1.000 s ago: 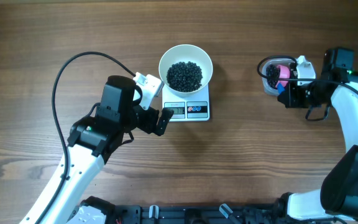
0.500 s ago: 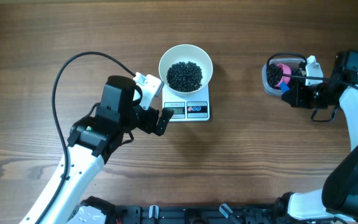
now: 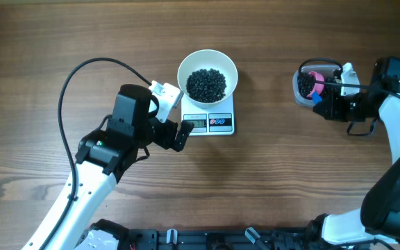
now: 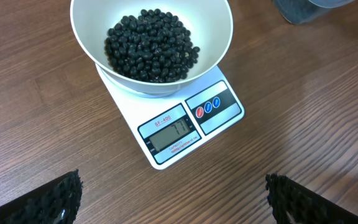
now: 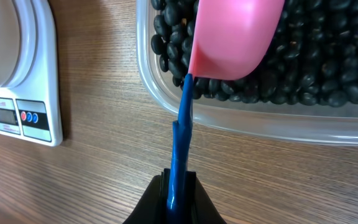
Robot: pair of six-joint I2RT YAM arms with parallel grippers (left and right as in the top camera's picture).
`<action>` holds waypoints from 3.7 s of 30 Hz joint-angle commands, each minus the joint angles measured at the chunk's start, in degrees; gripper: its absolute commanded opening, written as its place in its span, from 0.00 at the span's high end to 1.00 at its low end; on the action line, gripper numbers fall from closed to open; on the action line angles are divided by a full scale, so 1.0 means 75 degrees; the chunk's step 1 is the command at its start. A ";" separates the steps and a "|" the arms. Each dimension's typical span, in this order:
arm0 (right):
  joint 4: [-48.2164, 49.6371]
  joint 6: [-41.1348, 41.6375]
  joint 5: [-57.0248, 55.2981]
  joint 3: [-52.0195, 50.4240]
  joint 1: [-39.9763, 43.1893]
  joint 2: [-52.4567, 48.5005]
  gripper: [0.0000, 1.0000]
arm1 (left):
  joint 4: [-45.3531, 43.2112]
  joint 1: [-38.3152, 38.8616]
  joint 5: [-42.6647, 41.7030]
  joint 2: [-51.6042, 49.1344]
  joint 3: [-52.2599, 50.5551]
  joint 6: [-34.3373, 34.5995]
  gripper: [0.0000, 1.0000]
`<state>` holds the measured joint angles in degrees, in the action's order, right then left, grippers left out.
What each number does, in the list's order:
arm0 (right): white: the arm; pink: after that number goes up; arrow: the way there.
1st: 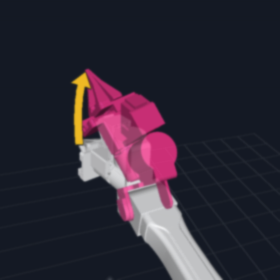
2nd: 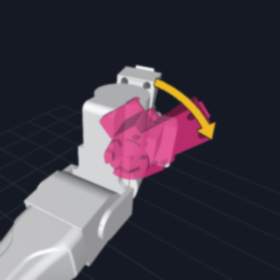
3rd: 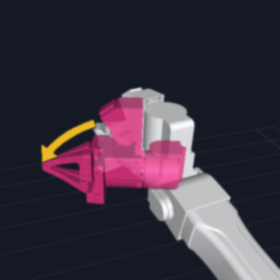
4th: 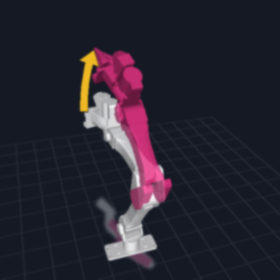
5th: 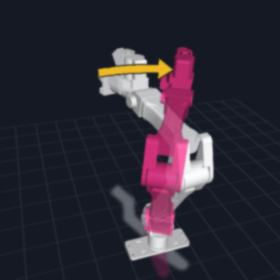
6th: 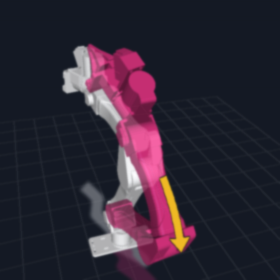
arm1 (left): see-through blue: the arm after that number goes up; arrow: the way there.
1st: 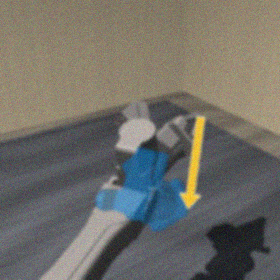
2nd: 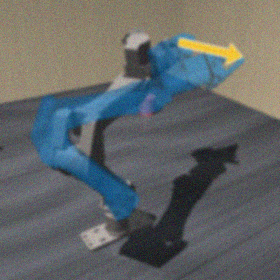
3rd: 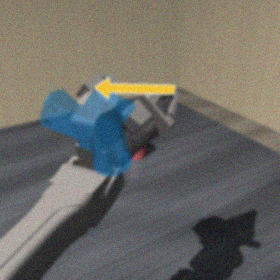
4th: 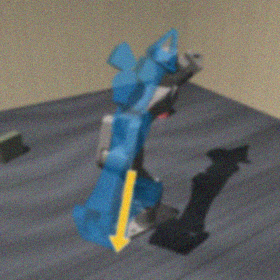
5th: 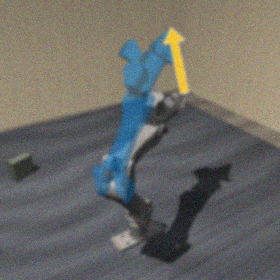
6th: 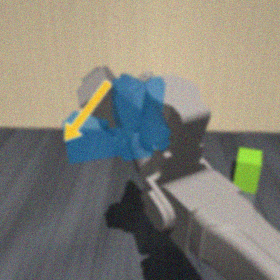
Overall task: Scoop item into bowl and weigh 150g on scale
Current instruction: 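Drag the pink scoop through the black beans in the tub to fill it, then lift the filled scoop and carry it left over the white bowl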
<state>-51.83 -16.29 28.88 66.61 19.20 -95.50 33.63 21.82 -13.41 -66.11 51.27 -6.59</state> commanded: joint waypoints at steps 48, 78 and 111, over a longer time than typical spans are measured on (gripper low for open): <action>-0.0420 0.0399 0.3383 0.0052 0.2151 -0.0125 0.96 | 0.0006 0.0026 -0.0064 -0.0058 -0.0038 -0.0087 0.00; -0.0586 0.0393 0.7726 0.0052 0.2186 -0.0125 0.95 | 0.0003 0.0026 -0.0067 -0.0058 -0.0038 -0.0087 0.00; 0.3191 0.3768 0.4366 0.0052 -0.2649 -0.0125 0.96 | 0.0006 0.0026 -0.0067 -0.0058 -0.0038 -0.0087 0.00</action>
<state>-28.99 12.16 70.37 66.57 2.42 -95.81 33.65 21.82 -13.41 -66.11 51.27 -6.59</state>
